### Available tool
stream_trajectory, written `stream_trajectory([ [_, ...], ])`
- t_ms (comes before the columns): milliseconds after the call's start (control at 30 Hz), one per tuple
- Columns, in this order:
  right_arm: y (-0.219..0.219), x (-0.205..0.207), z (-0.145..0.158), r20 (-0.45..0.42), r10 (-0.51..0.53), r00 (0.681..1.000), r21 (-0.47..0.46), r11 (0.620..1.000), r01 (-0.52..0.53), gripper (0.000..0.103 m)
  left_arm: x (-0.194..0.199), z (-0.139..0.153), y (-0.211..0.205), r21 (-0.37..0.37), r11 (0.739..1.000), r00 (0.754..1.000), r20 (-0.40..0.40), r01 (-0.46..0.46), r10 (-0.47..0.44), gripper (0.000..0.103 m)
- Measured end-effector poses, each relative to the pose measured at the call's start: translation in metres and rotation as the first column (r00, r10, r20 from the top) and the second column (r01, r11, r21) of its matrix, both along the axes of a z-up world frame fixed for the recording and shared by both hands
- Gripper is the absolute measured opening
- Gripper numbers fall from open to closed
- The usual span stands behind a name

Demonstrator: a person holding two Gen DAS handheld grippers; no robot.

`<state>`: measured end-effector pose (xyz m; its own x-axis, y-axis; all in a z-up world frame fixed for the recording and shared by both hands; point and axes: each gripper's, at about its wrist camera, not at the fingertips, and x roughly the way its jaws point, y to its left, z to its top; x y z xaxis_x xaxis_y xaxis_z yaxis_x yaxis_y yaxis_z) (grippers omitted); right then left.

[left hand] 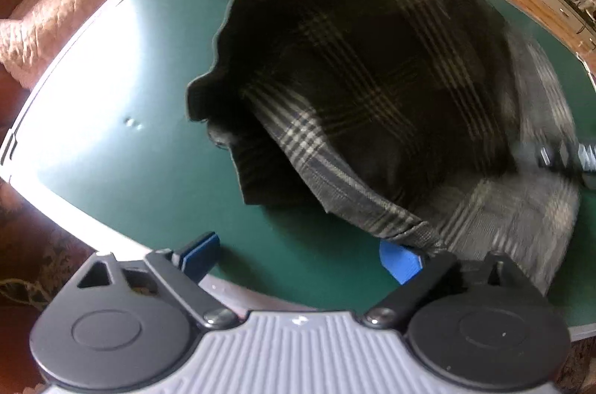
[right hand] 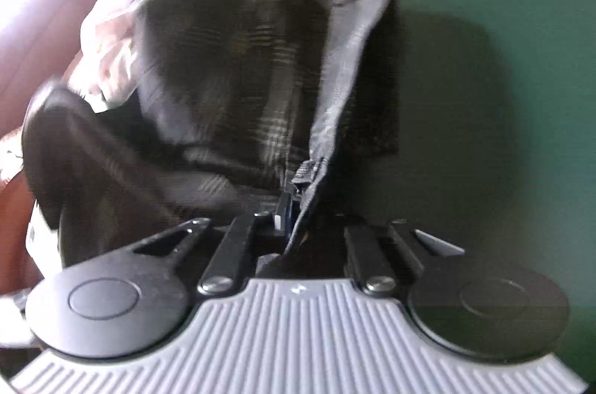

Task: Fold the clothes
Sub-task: 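Pull the plaid trousers off the pile and lay them on the table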

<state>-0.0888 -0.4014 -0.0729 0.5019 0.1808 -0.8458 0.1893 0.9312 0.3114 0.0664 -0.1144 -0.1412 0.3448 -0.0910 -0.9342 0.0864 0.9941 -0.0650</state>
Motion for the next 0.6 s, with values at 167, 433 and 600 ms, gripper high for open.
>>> stream_trajectory([
  [167, 0.026, -0.066, 0.012, -0.029, -0.004, 1.000, 0.008, 1.000, 0.005, 0.011, 0.007, 0.000, 0.008, 0.055, 0.998, 0.999, 0.049, -0.020, 0.017, 0.086],
  [433, 0.069, -0.070, 0.023, -0.028, 0.078, 0.997, 0.026, 0.997, -0.077, 0.019, 0.027, 0.014, 0.043, 0.107, 0.989, 0.990, 0.102, -0.106, 0.095, 0.088],
  [600, 0.055, -0.085, 0.040, -0.081, 0.199, 0.977, 0.043, 0.980, -0.196, 0.021, 0.027, 0.020, 0.049, 0.084, 0.994, 0.995, 0.072, -0.072, 0.066, 0.096],
])
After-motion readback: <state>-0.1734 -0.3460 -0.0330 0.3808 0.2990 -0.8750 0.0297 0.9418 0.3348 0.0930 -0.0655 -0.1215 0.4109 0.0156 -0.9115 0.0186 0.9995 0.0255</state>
